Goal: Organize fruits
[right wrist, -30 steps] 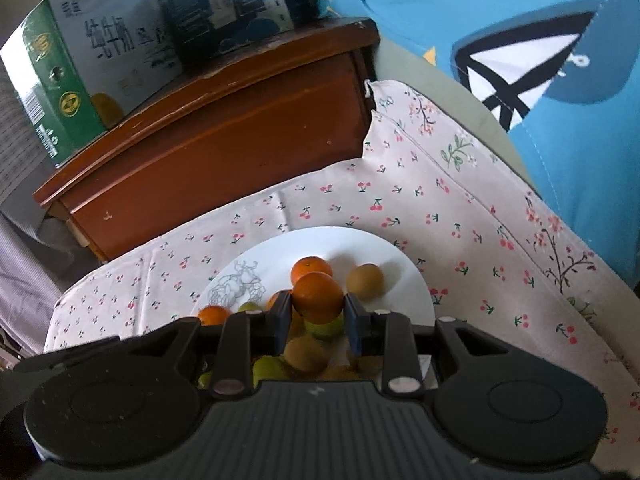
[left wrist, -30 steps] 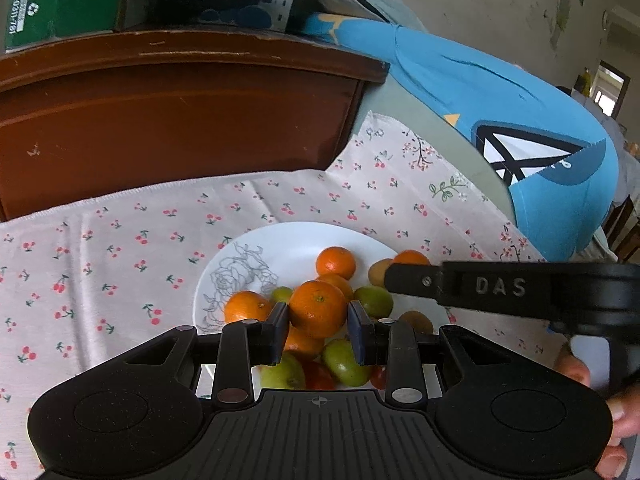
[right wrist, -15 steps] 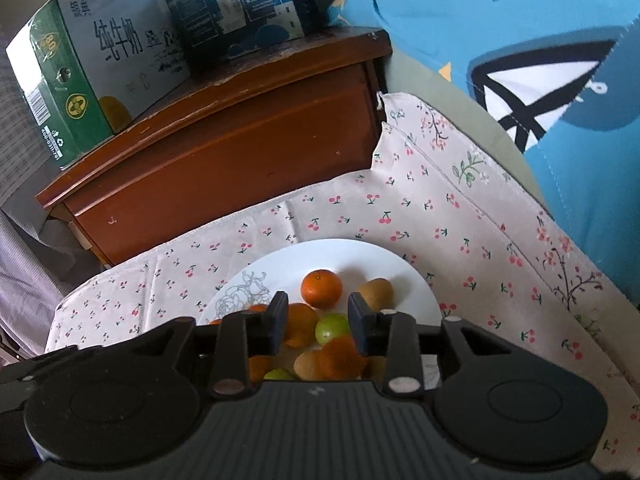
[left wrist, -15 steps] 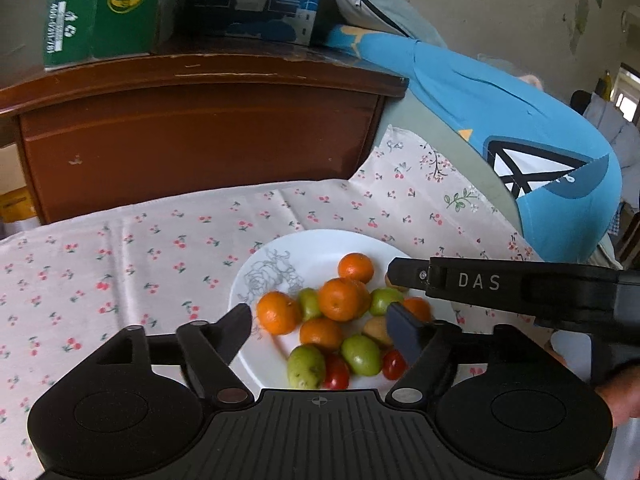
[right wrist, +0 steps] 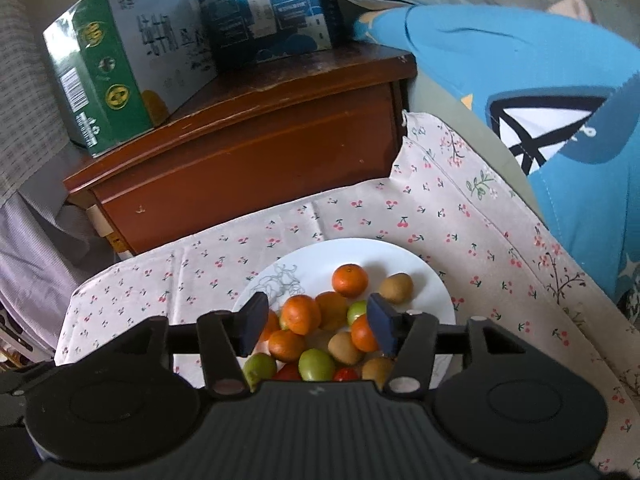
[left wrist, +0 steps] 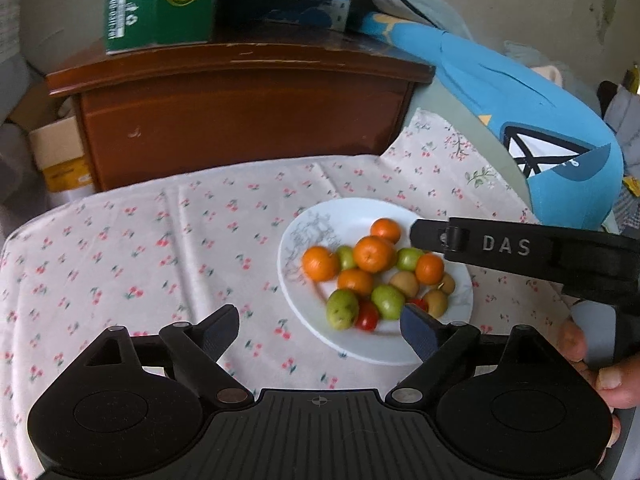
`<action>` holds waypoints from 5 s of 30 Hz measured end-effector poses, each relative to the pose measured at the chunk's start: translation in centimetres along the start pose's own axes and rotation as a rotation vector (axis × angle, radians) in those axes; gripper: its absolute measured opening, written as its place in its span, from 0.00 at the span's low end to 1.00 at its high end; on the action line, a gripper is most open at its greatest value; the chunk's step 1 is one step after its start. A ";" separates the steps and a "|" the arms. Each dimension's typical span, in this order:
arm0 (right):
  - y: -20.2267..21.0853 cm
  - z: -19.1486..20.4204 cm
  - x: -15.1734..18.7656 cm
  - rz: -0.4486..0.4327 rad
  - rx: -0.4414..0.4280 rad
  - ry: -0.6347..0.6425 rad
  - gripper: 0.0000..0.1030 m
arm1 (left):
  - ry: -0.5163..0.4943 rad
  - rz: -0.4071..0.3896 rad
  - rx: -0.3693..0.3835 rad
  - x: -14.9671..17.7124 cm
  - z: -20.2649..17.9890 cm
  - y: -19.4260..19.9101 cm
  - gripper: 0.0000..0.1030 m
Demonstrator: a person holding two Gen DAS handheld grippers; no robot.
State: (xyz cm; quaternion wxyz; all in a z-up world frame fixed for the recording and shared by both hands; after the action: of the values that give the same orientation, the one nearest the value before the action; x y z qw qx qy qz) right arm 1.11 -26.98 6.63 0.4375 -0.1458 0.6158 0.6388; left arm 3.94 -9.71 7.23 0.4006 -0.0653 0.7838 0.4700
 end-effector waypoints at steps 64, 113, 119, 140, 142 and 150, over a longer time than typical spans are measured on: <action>1.7 -1.6 5.3 0.253 0.299 -0.043 0.93 | 0.044 0.161 -0.272 1.4 -0.5 -1.1 0.92; 0.3 0.0 5.9 0.204 0.283 0.048 0.93 | 0.012 0.160 -0.330 1.9 0.8 -0.5 0.92; 0.7 1.0 6.4 0.183 0.264 0.087 0.93 | 0.019 0.151 -0.342 2.4 1.3 0.7 0.92; 3.3 3.2 11.7 0.131 0.065 0.122 0.95 | 0.091 0.103 -0.299 6.7 3.7 6.9 0.92; 3.3 3.6 12.6 0.119 0.046 0.139 0.95 | 0.099 0.095 -0.300 6.8 4.1 7.5 0.92; 2.8 5.8 15.4 0.068 -0.014 0.259 0.96 | 0.117 0.081 -0.297 7.4 5.0 8.8 0.92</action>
State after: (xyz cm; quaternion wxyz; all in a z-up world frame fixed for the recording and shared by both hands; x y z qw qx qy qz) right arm -7.76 -15.47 -1.52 0.3316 -0.2090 0.6672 0.6334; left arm -2.39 1.08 6.94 0.3211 -0.1195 0.7295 0.5920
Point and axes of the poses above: each gripper's, at about its wrist camera, not at the fingertips, and y roughly against the way its jaws point, z to its left, x to its underside, the point moved 1 cm from there along -y, roughly the way its jaws point, and after that the axes turned 6 degrees about x, right-handed, at the moved point
